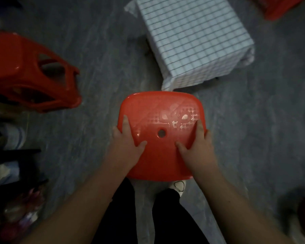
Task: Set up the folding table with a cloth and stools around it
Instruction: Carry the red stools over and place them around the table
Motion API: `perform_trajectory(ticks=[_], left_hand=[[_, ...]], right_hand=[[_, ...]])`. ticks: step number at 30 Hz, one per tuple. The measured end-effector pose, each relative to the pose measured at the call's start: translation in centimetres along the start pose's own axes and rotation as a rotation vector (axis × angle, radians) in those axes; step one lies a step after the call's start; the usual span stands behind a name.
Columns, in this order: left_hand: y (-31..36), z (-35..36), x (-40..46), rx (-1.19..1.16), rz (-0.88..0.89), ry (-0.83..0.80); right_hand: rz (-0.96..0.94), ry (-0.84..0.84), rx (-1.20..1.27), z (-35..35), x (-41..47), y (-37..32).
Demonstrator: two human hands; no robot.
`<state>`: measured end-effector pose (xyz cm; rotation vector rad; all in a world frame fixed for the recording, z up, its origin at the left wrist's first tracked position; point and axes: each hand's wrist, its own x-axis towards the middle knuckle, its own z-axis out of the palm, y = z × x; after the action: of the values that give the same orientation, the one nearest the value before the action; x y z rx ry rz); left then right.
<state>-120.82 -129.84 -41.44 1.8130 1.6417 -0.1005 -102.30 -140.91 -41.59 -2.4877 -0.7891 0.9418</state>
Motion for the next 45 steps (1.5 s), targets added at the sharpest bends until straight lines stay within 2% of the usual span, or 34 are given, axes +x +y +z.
perform_trajectory(ticks=[5,12,16,23,28,33,45], left_hand=[[8.4,6.6,-0.9,0.034,0.141,-0.084],[16.9,14.5,1.0,0.105,0.308,-0.213],[20.7,17.9,3.3,0.154,0.363,-0.259],[25.1,21.3,8.1,0.153,0.328,-0.271],[27.1,22.3,11.0,0.163,0.262,-0.251],[28.0,23.6,12.4,0.055,0.194,-0.195],[29.9,31.4,12.9,-0.198,-0.127,0.064]], right_hand=[[0.132,0.103,0.065,-6.1,0.8,8.4],[0.310,0.214,0.140,-10.4,3.1,17.0],[0.377,0.245,0.163,-12.2,5.8,19.5],[0.406,0.226,0.128,-14.9,12.7,20.3],[0.331,0.188,0.089,-16.0,17.7,20.5],[0.228,0.142,0.037,-17.2,22.1,21.2],[-0.136,-0.095,-0.147,-19.0,35.0,24.8]])
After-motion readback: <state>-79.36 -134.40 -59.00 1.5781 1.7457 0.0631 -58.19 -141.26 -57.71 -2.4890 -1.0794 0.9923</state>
